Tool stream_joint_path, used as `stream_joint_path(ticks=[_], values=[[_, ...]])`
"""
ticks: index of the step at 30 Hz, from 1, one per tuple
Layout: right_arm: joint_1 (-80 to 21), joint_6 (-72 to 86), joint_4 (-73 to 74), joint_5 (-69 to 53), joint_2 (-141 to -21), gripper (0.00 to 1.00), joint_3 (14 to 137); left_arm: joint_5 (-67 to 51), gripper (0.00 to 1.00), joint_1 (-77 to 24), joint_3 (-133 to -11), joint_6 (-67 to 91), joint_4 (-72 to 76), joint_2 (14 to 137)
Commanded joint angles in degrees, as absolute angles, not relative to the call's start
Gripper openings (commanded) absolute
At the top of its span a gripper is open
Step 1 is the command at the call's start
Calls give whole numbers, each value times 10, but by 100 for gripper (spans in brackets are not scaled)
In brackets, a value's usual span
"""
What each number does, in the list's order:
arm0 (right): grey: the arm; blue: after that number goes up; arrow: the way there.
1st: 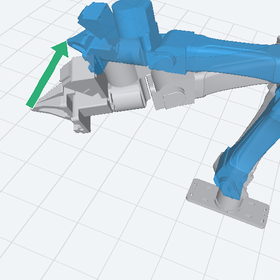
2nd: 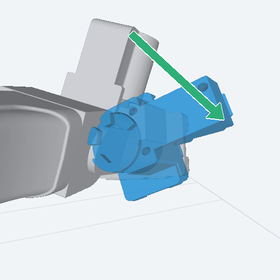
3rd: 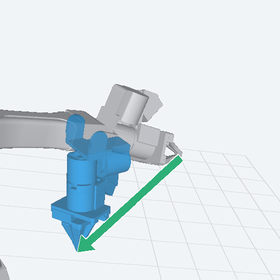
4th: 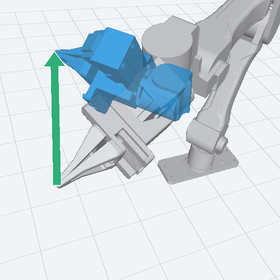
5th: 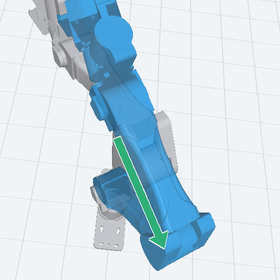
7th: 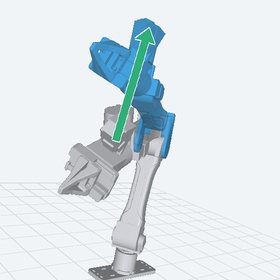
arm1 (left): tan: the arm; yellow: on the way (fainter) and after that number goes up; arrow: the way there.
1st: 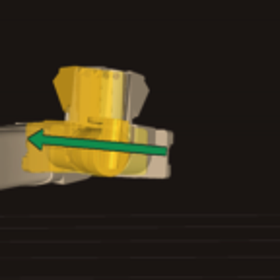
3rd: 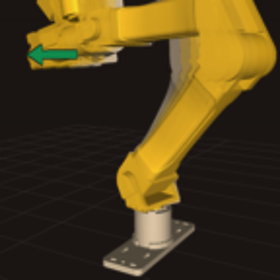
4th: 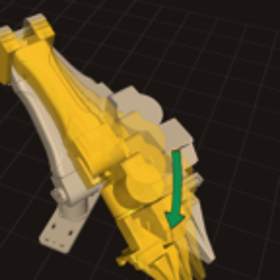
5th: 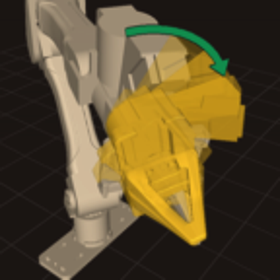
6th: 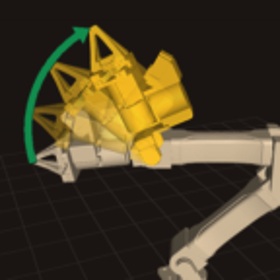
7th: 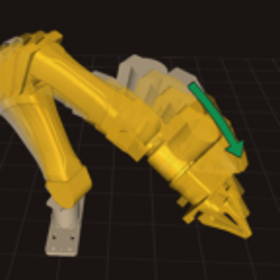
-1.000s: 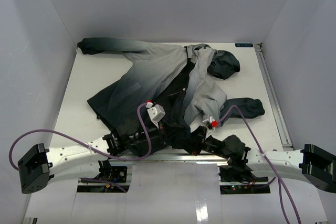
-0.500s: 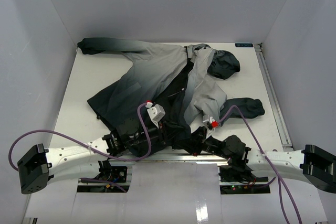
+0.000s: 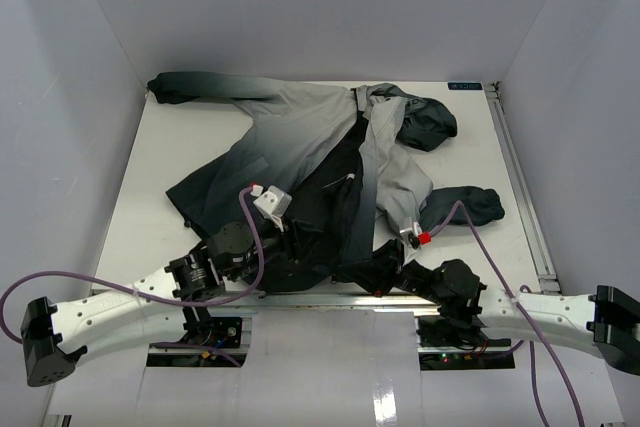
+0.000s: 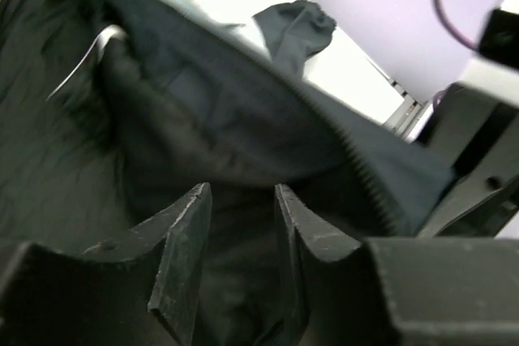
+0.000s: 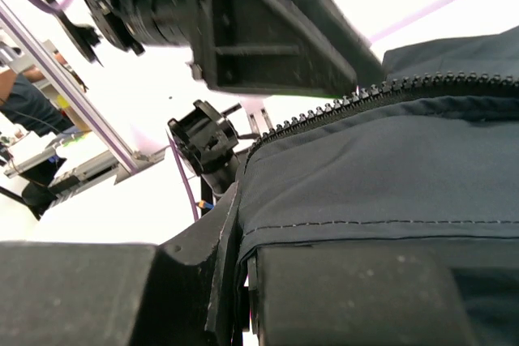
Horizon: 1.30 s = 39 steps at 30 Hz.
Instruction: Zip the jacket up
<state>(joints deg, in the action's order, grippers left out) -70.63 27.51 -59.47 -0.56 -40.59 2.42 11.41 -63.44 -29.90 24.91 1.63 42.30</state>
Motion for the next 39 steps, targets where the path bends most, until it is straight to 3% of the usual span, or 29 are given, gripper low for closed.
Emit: stream_joint_path(ticks=[1, 8, 12, 19, 24, 27, 35, 39], values=[[-709, 260, -609, 4, -387, 8, -56, 73, 38, -631, -268, 269, 6, 408], [-710, 261, -591, 11, -382, 8, -39, -38, 30, -631, -227, 278, 89, 409], [-709, 260, -590, 10, -387, 13, -33, -33, 0, -631, -219, 278, 95, 418], [-709, 261, -600, 4, -402, 8, -25, 15, 0, -631, -211, 287, 94, 460], [-709, 266, -627, -22, -412, 22, -25, 45, 0, -631, -215, 291, 80, 483], [-710, 266, -628, -26, -411, 9, -22, 53, 0, -631, -214, 294, 81, 483], [-710, 273, -645, -42, -400, 13, -27, 68, 0, -631, -215, 302, 82, 503], [-709, 277, -663, -64, -396, 9, -31, 74, 0, -631, -214, 308, 88, 522]])
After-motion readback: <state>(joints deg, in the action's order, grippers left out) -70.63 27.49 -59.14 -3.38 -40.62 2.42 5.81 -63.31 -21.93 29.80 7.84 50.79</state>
